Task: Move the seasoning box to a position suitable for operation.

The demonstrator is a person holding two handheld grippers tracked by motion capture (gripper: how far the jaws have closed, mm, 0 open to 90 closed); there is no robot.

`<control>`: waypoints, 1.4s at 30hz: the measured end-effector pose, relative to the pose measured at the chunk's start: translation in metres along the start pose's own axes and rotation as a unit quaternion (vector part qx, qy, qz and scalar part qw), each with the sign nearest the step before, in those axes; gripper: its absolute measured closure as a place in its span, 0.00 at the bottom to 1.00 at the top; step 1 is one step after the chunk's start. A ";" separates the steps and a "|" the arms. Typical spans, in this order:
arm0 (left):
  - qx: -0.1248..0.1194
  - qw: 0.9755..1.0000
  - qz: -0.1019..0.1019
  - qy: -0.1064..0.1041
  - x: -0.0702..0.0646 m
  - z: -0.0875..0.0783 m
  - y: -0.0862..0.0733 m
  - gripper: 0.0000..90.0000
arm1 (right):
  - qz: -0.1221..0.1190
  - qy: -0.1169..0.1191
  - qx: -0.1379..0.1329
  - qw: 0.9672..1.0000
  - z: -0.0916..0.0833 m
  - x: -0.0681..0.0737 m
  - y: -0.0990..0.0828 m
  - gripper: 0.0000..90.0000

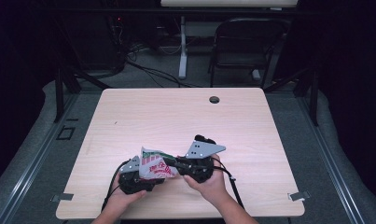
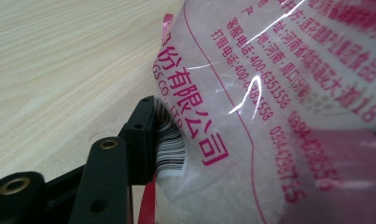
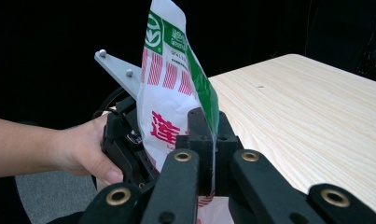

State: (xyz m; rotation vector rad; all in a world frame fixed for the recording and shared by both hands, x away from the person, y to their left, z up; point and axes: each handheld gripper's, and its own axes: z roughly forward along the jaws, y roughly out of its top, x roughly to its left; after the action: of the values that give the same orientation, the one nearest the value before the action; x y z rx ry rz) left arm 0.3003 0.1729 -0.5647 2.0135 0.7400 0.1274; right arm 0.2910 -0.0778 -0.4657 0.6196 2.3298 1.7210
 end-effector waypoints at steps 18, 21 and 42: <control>0.018 0.997 0.043 0.064 -0.007 -0.003 0.007 0.67 | 0.002 -0.008 0.002 1.000 -0.002 -0.008 -0.004 1.00; 0.022 0.995 0.056 0.083 -0.008 -0.004 0.010 0.67 | 0.001 -0.007 0.005 1.000 -0.002 -0.010 -0.004 1.00; 0.052 0.975 0.114 0.184 -0.011 -0.003 0.023 0.70 | 0.006 -0.011 0.011 1.000 -0.016 -0.026 -0.009 0.95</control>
State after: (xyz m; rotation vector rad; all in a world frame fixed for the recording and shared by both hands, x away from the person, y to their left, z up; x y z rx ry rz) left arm 0.3004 0.1608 -0.5415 2.1992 0.7521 0.6197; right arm 0.3060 -0.1048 -0.4720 0.6542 2.3381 1.6875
